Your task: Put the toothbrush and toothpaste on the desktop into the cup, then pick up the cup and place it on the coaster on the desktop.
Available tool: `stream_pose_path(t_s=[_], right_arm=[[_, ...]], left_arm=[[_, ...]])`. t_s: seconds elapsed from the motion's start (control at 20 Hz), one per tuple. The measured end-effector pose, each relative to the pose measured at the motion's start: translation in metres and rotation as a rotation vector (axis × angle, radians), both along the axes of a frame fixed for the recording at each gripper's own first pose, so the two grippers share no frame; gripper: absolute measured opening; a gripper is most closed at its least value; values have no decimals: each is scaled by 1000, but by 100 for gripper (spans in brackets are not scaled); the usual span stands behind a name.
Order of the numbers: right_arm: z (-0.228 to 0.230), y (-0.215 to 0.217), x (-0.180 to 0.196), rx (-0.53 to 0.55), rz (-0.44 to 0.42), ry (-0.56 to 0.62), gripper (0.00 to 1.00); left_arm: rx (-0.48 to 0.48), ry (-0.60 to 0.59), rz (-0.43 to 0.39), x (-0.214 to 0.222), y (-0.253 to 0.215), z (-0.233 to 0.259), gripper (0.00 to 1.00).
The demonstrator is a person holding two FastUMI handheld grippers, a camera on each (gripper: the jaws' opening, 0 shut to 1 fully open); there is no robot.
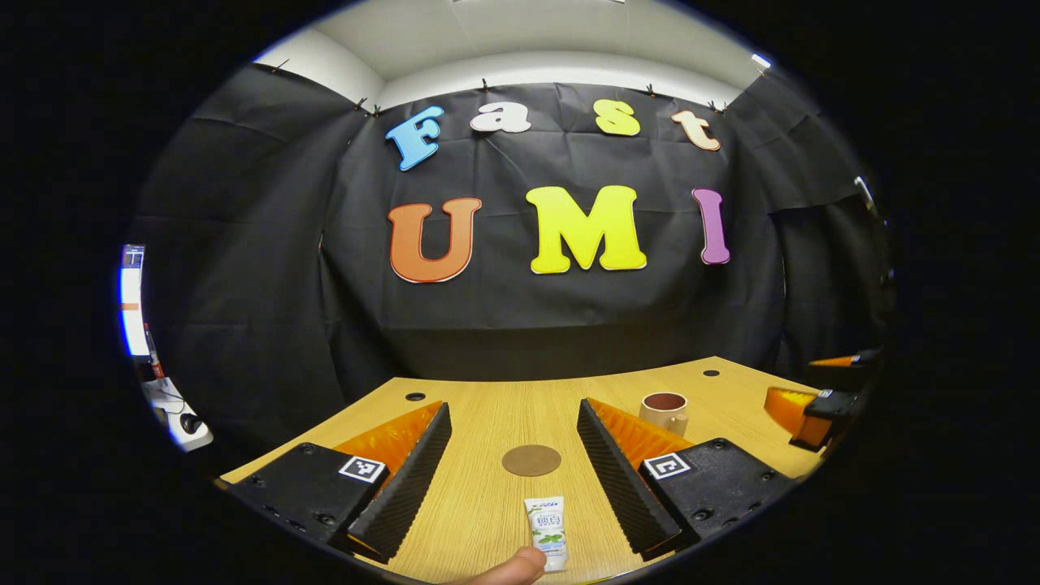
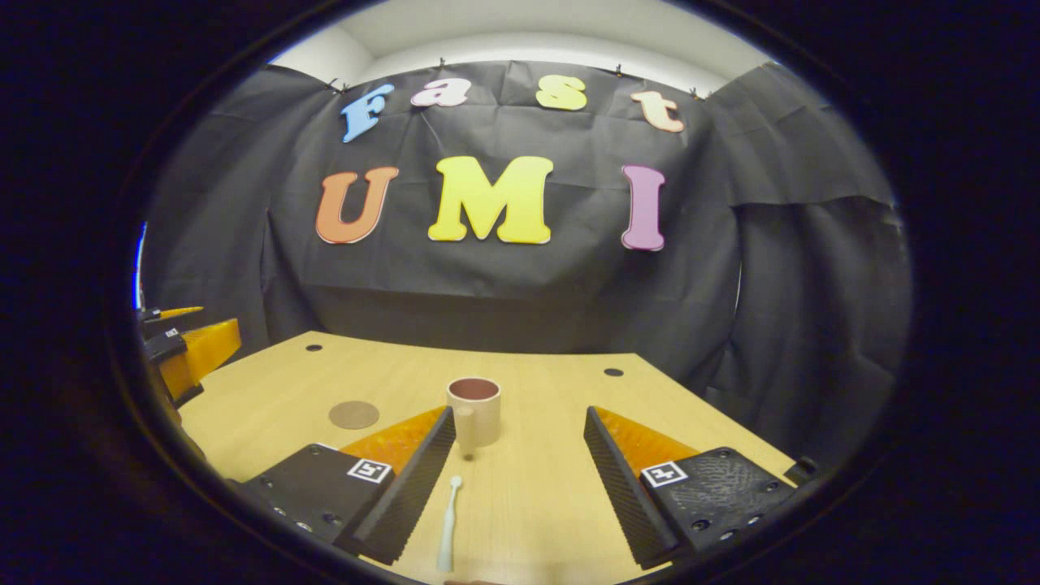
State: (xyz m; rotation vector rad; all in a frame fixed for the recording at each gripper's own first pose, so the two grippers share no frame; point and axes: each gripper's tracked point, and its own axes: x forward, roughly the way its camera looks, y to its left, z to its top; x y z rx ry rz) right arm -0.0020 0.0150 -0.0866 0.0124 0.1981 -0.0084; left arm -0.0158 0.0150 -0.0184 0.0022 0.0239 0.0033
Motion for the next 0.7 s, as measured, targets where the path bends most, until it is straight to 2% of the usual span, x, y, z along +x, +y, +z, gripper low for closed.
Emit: stream_pose_path(t_s=[0.35,0.7], right_arm=[[-82,24,1,25,57,237,93],[-126,43,4,14,89,402,88]], left_arm=[[4,32,-14,1,-5,-19,99],[-12,58,-16,2,-1,-32,99]])
